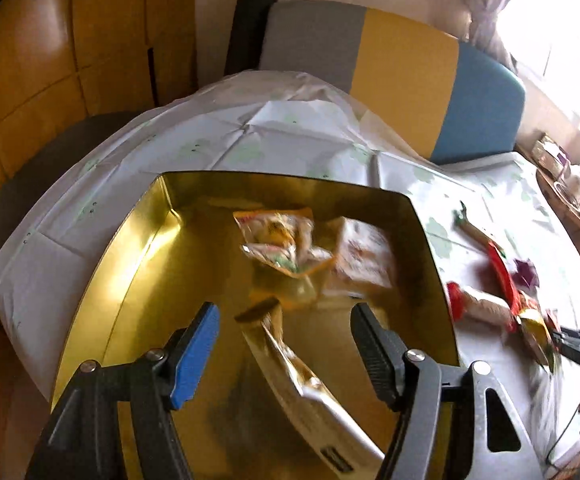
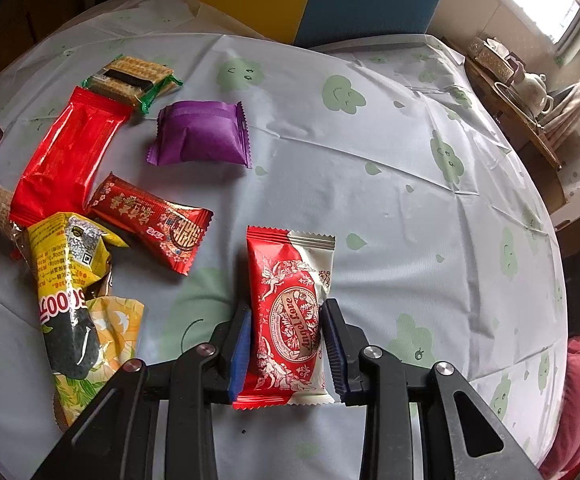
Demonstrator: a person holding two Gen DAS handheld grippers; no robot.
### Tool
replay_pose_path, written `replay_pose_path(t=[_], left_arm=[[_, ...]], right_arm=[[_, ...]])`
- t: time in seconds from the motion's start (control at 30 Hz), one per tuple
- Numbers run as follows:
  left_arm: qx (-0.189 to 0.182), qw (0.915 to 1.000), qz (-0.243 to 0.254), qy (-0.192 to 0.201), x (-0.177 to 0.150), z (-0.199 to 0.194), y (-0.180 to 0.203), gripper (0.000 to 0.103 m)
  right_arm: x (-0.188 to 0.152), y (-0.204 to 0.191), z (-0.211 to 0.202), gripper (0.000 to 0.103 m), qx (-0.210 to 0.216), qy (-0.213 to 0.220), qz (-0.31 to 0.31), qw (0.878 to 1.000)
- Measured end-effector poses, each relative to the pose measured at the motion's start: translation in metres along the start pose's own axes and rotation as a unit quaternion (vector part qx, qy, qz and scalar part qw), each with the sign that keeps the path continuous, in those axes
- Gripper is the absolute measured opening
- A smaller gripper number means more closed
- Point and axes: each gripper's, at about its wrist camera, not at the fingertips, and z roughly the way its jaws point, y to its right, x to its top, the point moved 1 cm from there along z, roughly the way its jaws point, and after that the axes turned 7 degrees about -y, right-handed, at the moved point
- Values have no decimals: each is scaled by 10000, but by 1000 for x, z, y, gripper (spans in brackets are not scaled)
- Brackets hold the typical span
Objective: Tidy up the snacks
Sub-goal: 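Lower the pistachio bag into the gold tray and open the left tool, then carry the red-white Angel cake wrapper in the right tool toward the gold tray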
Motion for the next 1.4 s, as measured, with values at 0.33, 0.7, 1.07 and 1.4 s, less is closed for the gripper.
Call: replay_pose_path(t=[0.33,0.7,1.07,1.4], left_arm=[[-105,9992,314,203,-26,-30,15,69],[-183,9993,276,165,-36,-31,9,69],[-222,9996,176,89,-41,-25,0,69],[-100,9997,-200,83,-42,-23,-27,69]], right_arm=[[-2,-4,-3,32,-83,35,-49,9999],[-2,6,-8,28,217,-182,289,9992],[-12,6,-41,28,660,172,689,9953],[-9,-54,-97,28,1572,878,337,9831]])
